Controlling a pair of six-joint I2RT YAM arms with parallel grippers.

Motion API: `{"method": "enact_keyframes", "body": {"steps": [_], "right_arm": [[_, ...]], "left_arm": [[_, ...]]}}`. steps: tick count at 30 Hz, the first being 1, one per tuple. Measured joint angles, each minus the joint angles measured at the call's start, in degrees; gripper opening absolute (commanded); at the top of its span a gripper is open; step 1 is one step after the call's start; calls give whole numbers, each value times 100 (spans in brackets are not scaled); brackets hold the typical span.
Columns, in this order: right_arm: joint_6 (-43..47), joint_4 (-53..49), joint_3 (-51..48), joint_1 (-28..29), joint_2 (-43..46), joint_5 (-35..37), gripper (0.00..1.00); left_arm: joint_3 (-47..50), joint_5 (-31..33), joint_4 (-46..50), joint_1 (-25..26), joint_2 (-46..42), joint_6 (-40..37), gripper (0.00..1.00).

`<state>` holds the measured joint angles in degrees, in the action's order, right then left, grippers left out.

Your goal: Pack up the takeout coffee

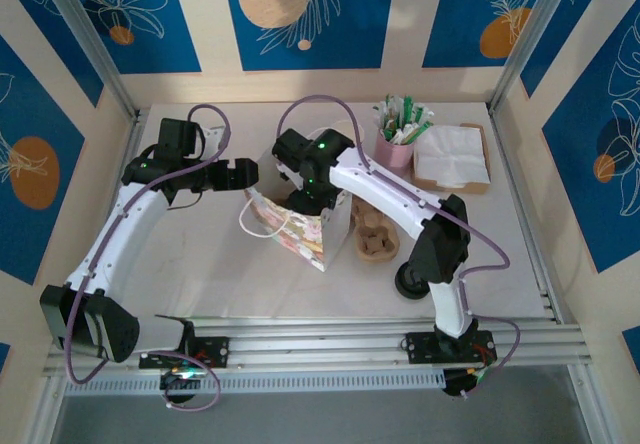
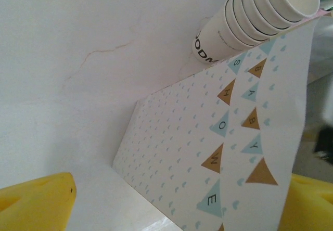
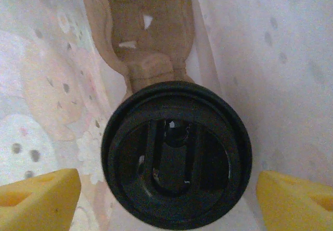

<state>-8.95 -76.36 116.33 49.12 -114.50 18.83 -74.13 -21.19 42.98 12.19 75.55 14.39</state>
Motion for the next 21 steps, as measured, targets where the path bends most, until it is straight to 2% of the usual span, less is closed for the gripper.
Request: {"method": "enact_keyframes", "body": {"steps": [13, 21], "right_arm": [[-422, -463, 1215, 13, 35, -114, 94], [-675, -684, 1738, 24, 149, -133, 89]], "left_arm": [[-256, 160, 125, 7, 2, 2, 94], [-415, 205, 164, 9, 79, 4, 94]]}}
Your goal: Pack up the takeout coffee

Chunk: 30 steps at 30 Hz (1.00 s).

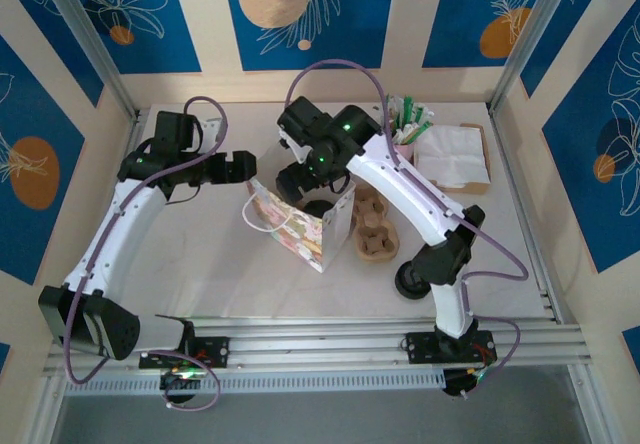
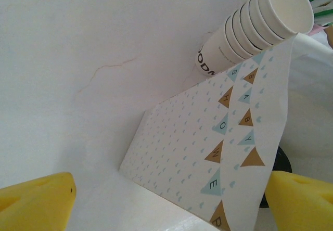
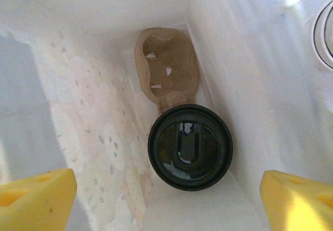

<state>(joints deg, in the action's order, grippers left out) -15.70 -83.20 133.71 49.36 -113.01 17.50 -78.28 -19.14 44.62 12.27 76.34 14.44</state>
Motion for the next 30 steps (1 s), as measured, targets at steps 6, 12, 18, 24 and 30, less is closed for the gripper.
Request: {"method": "enact_keyframes", "body": {"steps": [6, 12, 18, 24, 30], "right_arm": [[-120, -83, 273, 28, 76, 9, 81], [-201, -205, 448, 55, 205, 120, 71], [-221, -291, 507, 59, 501, 245, 61], [-219, -304, 479, 90, 892, 459, 59], [-219, -33, -59, 127, 1558, 638, 59]], "left_arm": [[-105, 22, 28, 0, 0, 0, 94], [-221, 39, 96, 2, -4, 0, 94], [-225, 111, 195, 2, -96, 0, 94], [-225, 293, 304, 2, -442, 0, 95], [-181, 566, 328, 4, -872, 0, 95]]}}
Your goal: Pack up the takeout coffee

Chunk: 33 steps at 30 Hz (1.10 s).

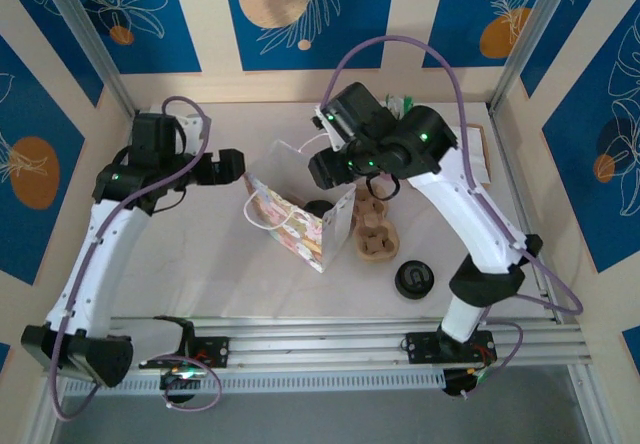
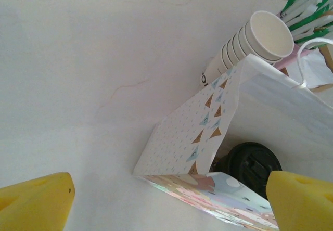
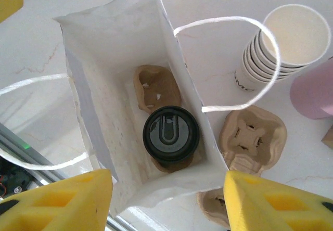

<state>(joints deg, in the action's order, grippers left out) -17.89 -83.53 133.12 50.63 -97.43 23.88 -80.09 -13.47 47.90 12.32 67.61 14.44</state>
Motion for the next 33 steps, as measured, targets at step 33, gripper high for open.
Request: {"method": "enact_keyframes", "body": {"steps": [33], "right_arm": [[-575, 2621, -2918, -4131, 1456, -549, 61]], "left_arm": [[1104, 627, -2, 24, -1338, 608, 95]]}}
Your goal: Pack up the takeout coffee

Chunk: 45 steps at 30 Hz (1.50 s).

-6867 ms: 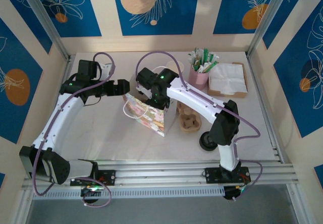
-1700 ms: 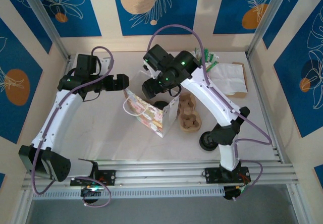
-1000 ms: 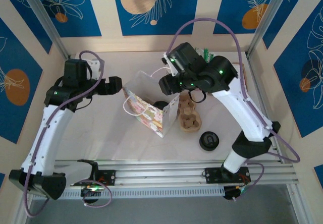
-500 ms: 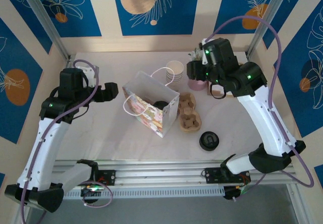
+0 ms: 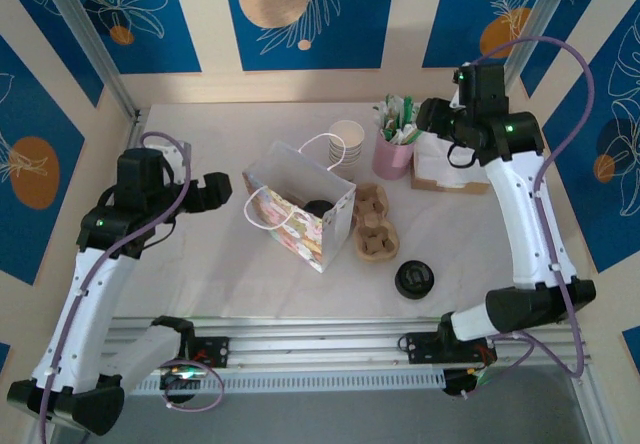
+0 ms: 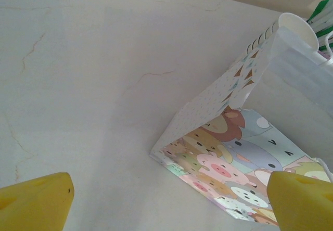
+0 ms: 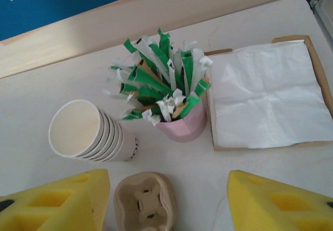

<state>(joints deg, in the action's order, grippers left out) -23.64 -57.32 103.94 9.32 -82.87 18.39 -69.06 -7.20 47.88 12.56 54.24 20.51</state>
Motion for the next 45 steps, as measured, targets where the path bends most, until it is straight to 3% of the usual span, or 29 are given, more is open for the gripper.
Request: {"method": "enact_keyframes", "body": {"steps": [11, 14, 17, 20, 23, 33, 38, 41, 45], "right_arm": [[417, 413, 710, -20, -1561, -107, 57], [654, 415, 1058, 90, -1932, 203, 54], [881, 413, 1386, 212, -2253, 459, 42], [960, 402, 1615, 275, -2500, 601, 37], [1027, 387, 1631, 306, -2588, 713, 33], [1067, 361, 1631, 442, -2612, 1202, 31], [1091, 341, 1628, 474, -2612, 1342, 19], [1110, 291, 1628, 476, -2612, 1423, 7], [1099, 192, 1628, 476, -2612, 1493, 0]], "left_arm": [[153, -39, -22, 0, -111, 63, 94], [153, -85, -2, 0, -133, 57, 94], [153, -107, 74, 0, -131, 37, 94], [153, -109, 151, 0, -142, 35, 94], [153, -109, 214, 0, -186, 33, 94], [151, -109, 278, 0, -245, 13, 93], [151, -129, 278, 0, -243, 15, 92], [151, -129, 278, 0, -243, 15, 92], [151, -129, 275, 0, -243, 15, 91]]}}
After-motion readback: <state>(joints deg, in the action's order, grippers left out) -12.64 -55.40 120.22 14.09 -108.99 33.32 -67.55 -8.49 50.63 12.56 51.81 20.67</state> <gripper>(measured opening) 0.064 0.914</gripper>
